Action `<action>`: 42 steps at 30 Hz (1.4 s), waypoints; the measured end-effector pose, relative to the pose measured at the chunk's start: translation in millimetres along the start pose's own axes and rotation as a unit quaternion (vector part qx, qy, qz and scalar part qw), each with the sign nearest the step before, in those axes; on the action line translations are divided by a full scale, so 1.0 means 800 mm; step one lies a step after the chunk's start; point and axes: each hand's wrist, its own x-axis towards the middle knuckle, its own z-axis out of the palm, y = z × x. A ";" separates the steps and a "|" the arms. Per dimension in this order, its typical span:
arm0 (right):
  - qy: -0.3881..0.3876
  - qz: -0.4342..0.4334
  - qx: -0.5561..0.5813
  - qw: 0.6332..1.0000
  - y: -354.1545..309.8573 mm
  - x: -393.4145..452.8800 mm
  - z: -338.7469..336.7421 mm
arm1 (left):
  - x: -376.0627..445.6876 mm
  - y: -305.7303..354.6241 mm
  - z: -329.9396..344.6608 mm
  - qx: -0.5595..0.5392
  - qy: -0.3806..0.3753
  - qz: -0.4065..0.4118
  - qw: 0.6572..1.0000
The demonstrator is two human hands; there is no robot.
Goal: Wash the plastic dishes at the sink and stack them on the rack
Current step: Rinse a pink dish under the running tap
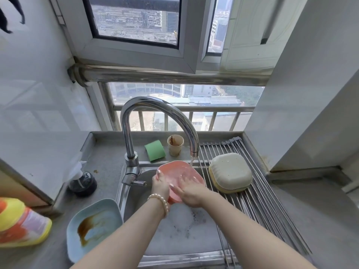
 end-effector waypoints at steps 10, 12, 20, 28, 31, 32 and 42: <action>-0.017 -0.101 0.088 0.991 -0.014 -0.015 0.015 | 0.017 -0.015 -0.016 -0.194 -0.065 -0.101 0.974; -0.021 -0.086 0.056 0.994 -0.002 -0.025 0.016 | 0.024 -0.020 -0.017 -0.190 -0.072 -0.090 0.975; 0.074 -0.041 -0.047 0.995 0.007 -0.013 0.015 | 0.003 -0.011 -0.012 -0.137 -0.041 -0.071 0.987; 0.054 -0.116 0.061 0.990 -0.023 -0.008 0.031 | 0.006 -0.010 -0.019 -0.164 -0.064 -0.082 0.981; 0.053 -0.160 0.079 0.983 -0.012 -0.023 0.039 | 0.009 -0.002 -0.028 -0.111 -0.055 -0.064 0.990; 0.064 -0.164 0.056 0.983 -0.005 -0.025 0.042 | 0.009 0.001 -0.030 -0.089 -0.052 -0.046 0.994; 0.181 -0.096 -0.164 0.965 0.057 -0.025 0.047 | 0.066 -0.011 -0.059 0.166 -0.015 -0.033 0.985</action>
